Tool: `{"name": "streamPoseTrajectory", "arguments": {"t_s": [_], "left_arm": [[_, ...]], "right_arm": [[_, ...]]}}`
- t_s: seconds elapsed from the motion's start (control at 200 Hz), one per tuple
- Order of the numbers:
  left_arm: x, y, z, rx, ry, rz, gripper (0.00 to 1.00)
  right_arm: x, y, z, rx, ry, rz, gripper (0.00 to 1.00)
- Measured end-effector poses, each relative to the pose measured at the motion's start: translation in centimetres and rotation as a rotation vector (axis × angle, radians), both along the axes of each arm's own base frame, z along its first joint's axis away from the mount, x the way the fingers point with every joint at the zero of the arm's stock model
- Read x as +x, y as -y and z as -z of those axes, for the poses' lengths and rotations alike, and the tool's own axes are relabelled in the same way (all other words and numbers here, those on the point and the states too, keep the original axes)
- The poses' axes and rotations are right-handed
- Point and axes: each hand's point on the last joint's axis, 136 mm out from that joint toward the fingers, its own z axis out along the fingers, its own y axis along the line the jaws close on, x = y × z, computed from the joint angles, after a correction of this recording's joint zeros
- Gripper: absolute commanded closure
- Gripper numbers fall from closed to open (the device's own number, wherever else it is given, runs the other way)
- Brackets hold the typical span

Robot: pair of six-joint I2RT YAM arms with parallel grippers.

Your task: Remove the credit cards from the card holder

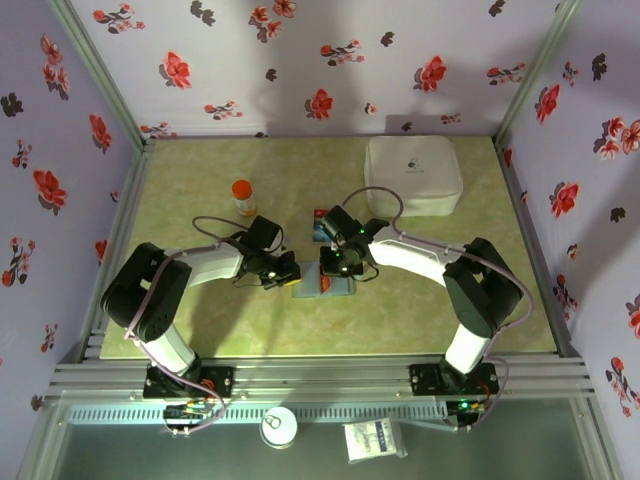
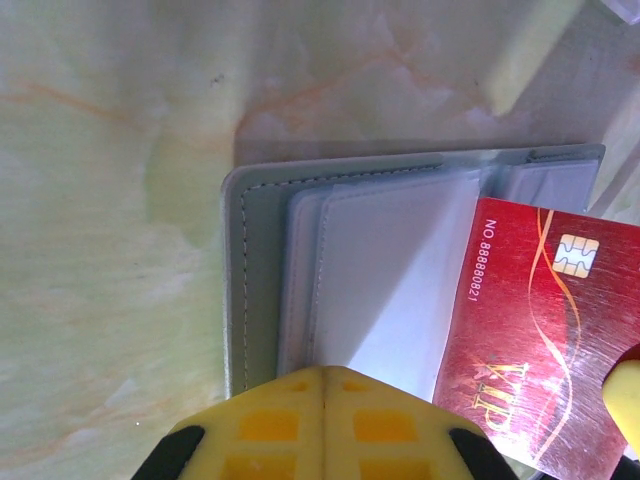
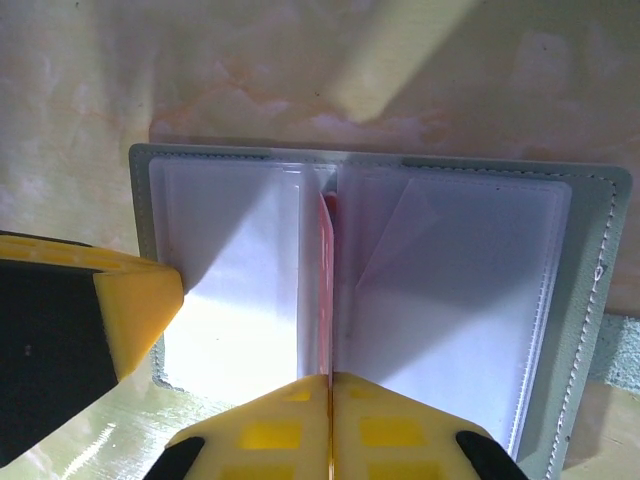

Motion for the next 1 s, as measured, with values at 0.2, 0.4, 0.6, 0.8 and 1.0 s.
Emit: {"name": "streamPoseTrajectory", "arguments": {"t_s": [0.2,0.4,0.6,0.8,1.0], "left_arm": [[0.0,0.0,0.0,0.0,0.0,0.0,1.0],[0.1,-0.1,0.0,0.001,0.004,0.002,1.0],[0.1,-0.2,0.0,0.002,0.01,0.01,1.0],[0.1,-0.1,0.0,0.002,0.01,0.01,0.99],[0.2,-0.2,-1.1,-0.009,0.027,0.007,0.94]], "right_arm": [[0.1,0.2,-0.4,-0.004,0.016,0.0,0.95],[0.6,0.9,-2.9,-0.022,0.091,-0.04,0.95],[2.1,1.8,-5.7,-0.061,0.206,-0.15,0.95],[3.4,3.4,-7.1,-0.162,0.357,-0.358,0.97],[4.8,4.7,-7.8,-0.297,0.503,-0.644,1.0]]}}
